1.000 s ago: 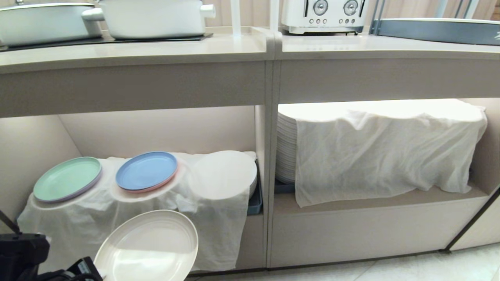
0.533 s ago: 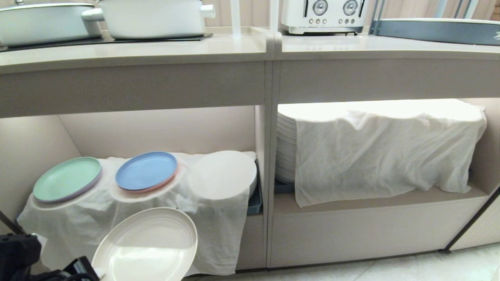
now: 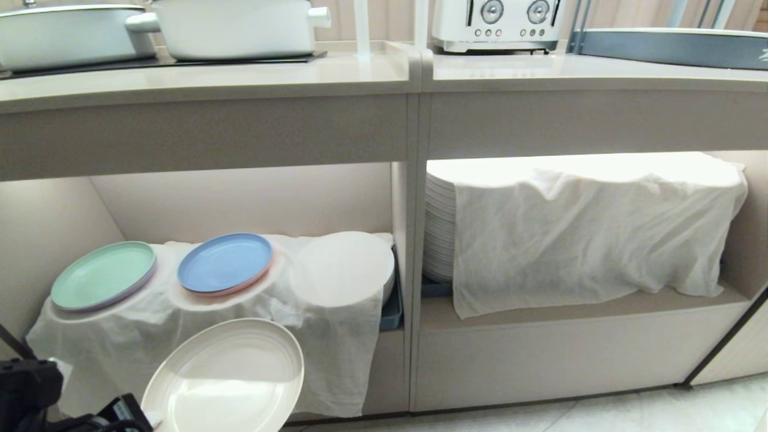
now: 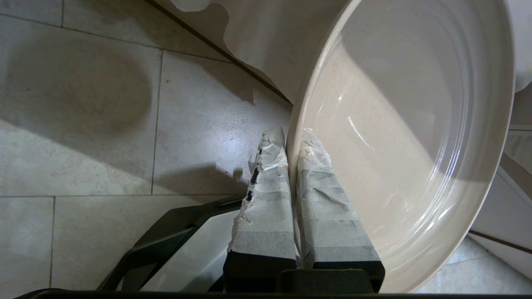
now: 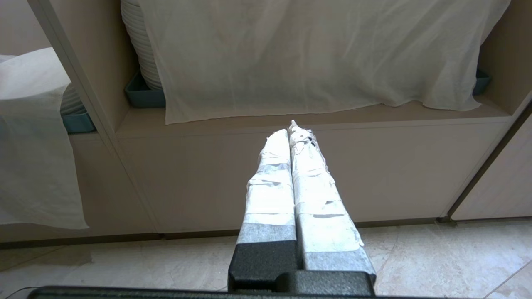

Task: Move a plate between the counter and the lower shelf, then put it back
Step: Put the plate

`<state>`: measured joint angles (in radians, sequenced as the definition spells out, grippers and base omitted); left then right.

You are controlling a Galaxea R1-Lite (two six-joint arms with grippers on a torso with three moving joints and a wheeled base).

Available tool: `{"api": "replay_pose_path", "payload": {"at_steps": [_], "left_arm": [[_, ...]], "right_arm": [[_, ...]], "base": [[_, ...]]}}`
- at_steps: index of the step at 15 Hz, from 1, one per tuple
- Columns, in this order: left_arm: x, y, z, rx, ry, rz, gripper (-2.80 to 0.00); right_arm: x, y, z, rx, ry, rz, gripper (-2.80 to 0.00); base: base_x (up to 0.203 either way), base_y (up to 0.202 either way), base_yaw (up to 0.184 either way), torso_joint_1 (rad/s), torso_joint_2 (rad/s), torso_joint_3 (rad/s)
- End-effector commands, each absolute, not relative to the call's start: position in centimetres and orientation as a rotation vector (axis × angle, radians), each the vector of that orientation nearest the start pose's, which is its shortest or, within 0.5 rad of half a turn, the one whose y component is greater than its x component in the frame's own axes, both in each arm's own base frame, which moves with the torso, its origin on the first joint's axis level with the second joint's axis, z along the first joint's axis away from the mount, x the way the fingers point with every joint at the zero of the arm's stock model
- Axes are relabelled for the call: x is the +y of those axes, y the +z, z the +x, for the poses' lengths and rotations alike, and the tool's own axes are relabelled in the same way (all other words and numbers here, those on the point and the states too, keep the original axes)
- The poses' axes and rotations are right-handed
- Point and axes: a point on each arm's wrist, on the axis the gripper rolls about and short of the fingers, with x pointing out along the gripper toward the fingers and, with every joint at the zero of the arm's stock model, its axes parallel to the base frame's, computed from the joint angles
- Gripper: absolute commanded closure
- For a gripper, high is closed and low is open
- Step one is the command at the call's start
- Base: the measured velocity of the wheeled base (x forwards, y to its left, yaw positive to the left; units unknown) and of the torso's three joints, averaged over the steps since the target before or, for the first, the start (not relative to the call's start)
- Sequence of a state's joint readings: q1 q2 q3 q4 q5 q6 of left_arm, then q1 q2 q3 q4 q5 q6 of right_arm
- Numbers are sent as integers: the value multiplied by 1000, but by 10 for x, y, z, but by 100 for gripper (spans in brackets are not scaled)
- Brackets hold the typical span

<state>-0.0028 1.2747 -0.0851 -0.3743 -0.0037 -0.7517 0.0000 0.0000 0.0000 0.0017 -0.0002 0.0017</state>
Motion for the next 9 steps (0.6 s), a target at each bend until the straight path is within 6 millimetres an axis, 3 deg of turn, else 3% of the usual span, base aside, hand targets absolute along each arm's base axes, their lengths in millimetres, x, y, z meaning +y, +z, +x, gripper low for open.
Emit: {"api": "replay_pose_path", "payload": {"at_steps": [1, 9], "left_arm": [[0, 78, 118, 776, 305, -713, 0], [-1, 79, 117, 772, 291, -712, 0]], "right_arm": [[0, 75, -23, 2, 0, 2, 0], [0, 75, -23, 2, 0, 2, 0]], "base": [[0, 0, 0, 0, 0, 0], [0, 0, 0, 0, 0, 0]]}}
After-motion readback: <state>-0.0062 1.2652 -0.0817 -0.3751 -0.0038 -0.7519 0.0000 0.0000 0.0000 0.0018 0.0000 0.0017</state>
